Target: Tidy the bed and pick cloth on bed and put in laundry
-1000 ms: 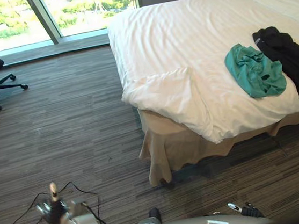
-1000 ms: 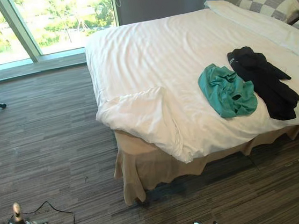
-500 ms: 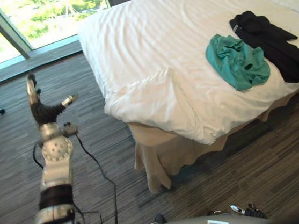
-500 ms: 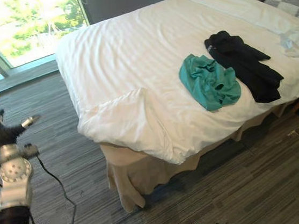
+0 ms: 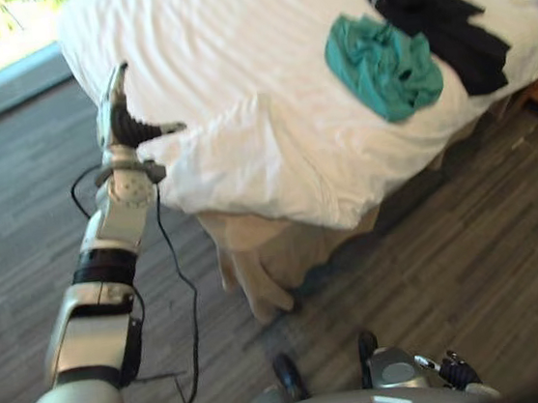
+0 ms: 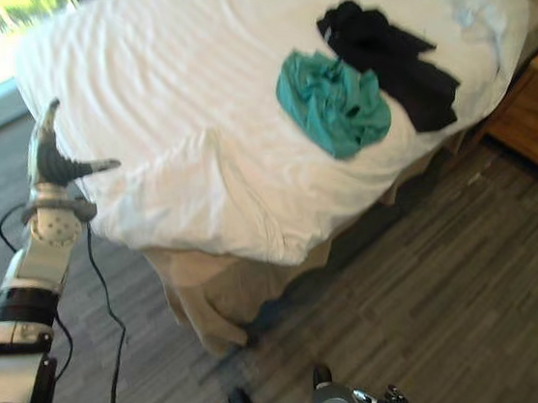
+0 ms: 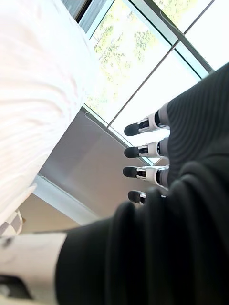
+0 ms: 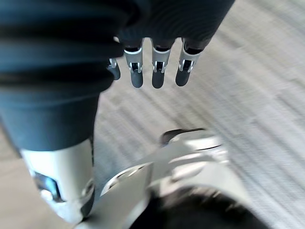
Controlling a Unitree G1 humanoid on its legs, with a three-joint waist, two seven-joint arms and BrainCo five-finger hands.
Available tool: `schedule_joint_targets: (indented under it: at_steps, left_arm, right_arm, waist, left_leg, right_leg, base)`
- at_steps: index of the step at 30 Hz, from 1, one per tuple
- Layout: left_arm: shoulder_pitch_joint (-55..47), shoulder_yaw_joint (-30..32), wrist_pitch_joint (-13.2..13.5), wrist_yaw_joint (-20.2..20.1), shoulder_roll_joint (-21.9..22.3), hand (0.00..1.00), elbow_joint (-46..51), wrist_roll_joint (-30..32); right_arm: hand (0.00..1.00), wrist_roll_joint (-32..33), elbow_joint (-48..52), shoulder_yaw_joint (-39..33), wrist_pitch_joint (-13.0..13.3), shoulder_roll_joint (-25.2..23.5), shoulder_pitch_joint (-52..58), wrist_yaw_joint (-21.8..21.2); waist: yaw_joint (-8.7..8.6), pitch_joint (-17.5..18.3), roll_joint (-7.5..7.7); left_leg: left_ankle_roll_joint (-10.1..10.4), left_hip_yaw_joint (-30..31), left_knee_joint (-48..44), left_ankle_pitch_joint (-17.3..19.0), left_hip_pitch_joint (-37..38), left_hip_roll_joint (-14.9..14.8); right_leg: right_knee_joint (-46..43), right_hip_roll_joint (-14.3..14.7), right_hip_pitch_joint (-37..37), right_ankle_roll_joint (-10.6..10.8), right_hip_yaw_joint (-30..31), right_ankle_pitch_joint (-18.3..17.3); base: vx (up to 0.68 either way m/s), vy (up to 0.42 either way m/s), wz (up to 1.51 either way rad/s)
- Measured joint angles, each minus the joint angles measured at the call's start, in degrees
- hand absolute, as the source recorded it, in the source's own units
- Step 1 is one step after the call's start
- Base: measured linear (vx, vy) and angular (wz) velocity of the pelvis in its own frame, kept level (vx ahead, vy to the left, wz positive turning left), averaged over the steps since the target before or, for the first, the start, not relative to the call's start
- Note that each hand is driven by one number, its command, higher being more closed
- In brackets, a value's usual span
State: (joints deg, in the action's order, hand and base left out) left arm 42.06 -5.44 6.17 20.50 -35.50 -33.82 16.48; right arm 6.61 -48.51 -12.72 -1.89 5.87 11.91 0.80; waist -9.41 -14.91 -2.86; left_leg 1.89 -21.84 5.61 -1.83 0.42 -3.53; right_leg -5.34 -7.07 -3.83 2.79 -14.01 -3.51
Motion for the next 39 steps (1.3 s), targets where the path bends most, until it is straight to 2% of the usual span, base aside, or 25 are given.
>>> schedule_joint_targets:
  at_steps: [4,7,11,14,17,18,22,26,28,35,39]
  left_arm:
    - [2.5,-1.3,-3.9,0.7,0.1,0.0,-1.9,2.0]
    - [7.0,-1.4,-6.1,2.0,0.1,0.0,-2.6,2.2]
    - [9.9,-3.3,-8.7,3.9,1.0,0.0,-4.2,2.2]
    - [12.6,-3.8,-12.0,6.9,2.4,0.0,-4.0,2.3]
    - [13.8,-4.2,-15.6,7.7,5.1,0.0,-4.1,2.4]
    - [13.9,-4.2,-17.1,8.2,6.2,1.0,-4.1,2.4]
    - [17.0,-4.2,-21.9,8.0,8.4,1.0,-5.0,2.2]
    - [18.4,-4.2,-27.2,4.3,8.6,1.0,-5.6,1.9]
    - [20.0,-4.1,-28.3,3.8,8.7,1.0,-5.9,0.3]
    - [21.2,-4.1,-27.6,1.5,10.0,1.0,-6.5,-4.9]
    - [20.6,-4.1,-24.1,1.9,10.0,1.0,-7.5,-10.5]
  right_arm:
    - [0.0,1.8,1.7,1.9,-0.1,2.6,-1.9,0.0]
    - [0.0,4.7,3.2,2.5,0.5,2.7,-4.0,0.3]
    - [0.0,6.2,4.2,2.6,2.0,2.8,-6.5,0.3]
    - [0.0,8.4,5.4,4.4,3.8,2.8,-9.3,0.6]
    - [0.0,10.1,6.4,4.5,4.9,2.4,-11.2,0.7]
    - [0.0,10.2,7.1,4.5,5.3,2.3,-11.8,0.8]
    - [0.0,11.6,9.0,4.5,6.0,2.0,-12.6,1.5]
    - [0.0,14.2,9.7,4.3,5.9,1.9,-14.8,2.0]
    - [0.0,15.0,10.3,4.3,5.9,1.9,-15.5,2.1]
    - [0.0,15.1,11.8,3.5,4.7,1.9,-18.6,2.6]
    - [0.0,14.6,11.6,2.9,4.2,1.9,-18.8,3.3]
  waist:
    - [-0.85,-3.3,-1.72]
    - [-1.44,-5.5,-1.75]
    - [-1.43,-7.3,-1.78]
    - [-0.61,-7.9,-1.89]
    - [-0.4,-9.6,-1.96]
    - [-0.37,-9.9,-1.95]
    - [0.88,-10.4,-1.73]
    - [1.24,-11.4,-1.62]
    - [1.72,-11.4,-1.62]
    - [2.82,-11.4,-1.63]
    - [3.12,-11.4,-1.64]
  left_leg:
    - [-0.3,-1.4,0.0,-0.9,-3.5,0.6]
    - [-0.7,-2.4,0.0,-2.5,-6.2,0.6]
    - [0.3,-3.1,0.0,-3.4,-7.7,0.8]
    - [1.0,-4.5,0.0,-4.0,-11.0,0.8]
    - [1.4,-4.7,0.0,-4.4,-11.9,0.7]
    - [1.4,-4.9,0.0,-4.4,-12.5,0.7]
    - [1.0,-5.9,0.0,-4.8,-15.1,0.8]
    - [1.4,-6.1,0.0,-4.5,-15.7,1.0]
    - [1.4,-6.1,0.0,-4.5,-16.2,1.1]
    - [1.3,-6.9,0.0,-4.5,-15.7,1.7]
    - [1.0,-7.4,0.0,-4.7,-14.1,2.2]
  right_leg:
    - [-1.7,-0.6,-5.3,0.3,2.2,0.8]
    - [-4.1,-0.9,-9.3,0.0,2.8,0.7]
    - [-7.1,-1.2,-12.6,-0.6,4.0,-0.1]
    - [-10.4,-1.4,-18.0,-1.0,5.1,-1.0]
    - [-11.9,-1.6,-19.8,-1.4,5.1,-1.5]
    - [-12.6,-1.7,-20.6,-1.4,5.1,-1.8]
    - [-14.6,-2.0,-24.4,-1.6,5.5,-1.9]
    - [-15.0,-2.3,-25.3,-1.6,5.7,-1.9]
    - [-15.2,-2.4,-25.8,-1.6,5.6,-1.9]
    - [-16.8,-3.5,-26.0,-1.3,5.6,-2.8]
    - [-18.7,-4.2,-25.2,-1.2,5.6,-3.8]
  base:
    - [-0.1,0.047,-0.19]
    - [-0.02,0.002,-0.08]
    - [0.04,-0.019,-0.11]
    - [0.03,-0.038,-0.11]
    - [0.03,-0.036,0.0]
    - [0.0,0.0,0.0]
    - [0.04,-0.026,-0.02]
    - [0.05,-0.019,0.01]
    - [0.05,-0.021,0.04]
    - [0.08,-0.025,0.04]
    - [0.1,-0.054,0.03]
